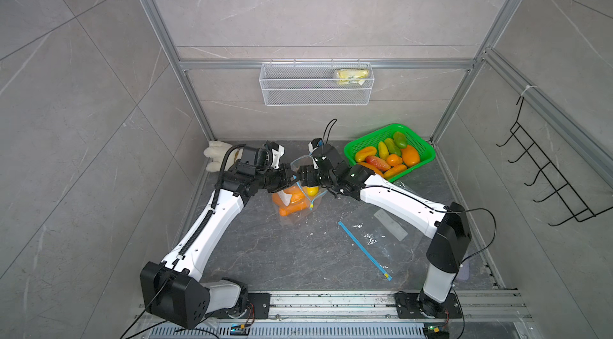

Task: Place the mango in a zip-top bag and seal the zipper
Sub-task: Place the mango in the zipper food storage bag.

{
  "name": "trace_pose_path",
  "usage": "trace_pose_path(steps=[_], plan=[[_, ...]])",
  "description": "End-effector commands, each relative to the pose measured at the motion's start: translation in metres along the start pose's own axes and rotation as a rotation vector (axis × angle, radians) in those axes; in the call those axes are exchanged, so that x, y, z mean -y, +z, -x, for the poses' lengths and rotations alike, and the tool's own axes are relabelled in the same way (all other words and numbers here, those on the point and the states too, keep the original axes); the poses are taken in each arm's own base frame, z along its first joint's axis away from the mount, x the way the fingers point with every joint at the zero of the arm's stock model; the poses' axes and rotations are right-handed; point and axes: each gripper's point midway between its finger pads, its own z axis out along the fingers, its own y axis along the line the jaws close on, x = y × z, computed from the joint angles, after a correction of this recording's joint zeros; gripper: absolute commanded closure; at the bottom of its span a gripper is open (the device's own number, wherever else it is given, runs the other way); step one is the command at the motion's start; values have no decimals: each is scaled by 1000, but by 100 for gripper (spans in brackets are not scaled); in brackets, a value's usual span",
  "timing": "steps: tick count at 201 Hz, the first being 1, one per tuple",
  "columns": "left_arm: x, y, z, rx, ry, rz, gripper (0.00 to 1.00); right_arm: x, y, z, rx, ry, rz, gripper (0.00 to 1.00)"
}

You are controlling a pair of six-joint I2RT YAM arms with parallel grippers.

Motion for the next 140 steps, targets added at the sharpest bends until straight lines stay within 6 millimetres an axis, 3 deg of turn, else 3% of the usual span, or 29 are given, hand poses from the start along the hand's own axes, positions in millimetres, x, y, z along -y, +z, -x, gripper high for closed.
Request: trace_pose_path(steps=[1,37,64,74,97,140], plan=[[19,-16,5,27,55,-36,100,-10,-22,18,53,-5,42,20],[18,-18,6,31,54,-30,100,-3,-71,37,134,-34,33,19],[16,-18,4,32,53,-27,100,27,-110,44,199,-28,-29,16],[15,-17,4,33,51,-26,100,49,-116,44,203,-12,-74,15],[15,-17,3,36,53,-29,100,120,-112,36,143,48,-236,15],[15,-19,4,41,62,-24,100,243,-68,20,-29,104,-527,16]])
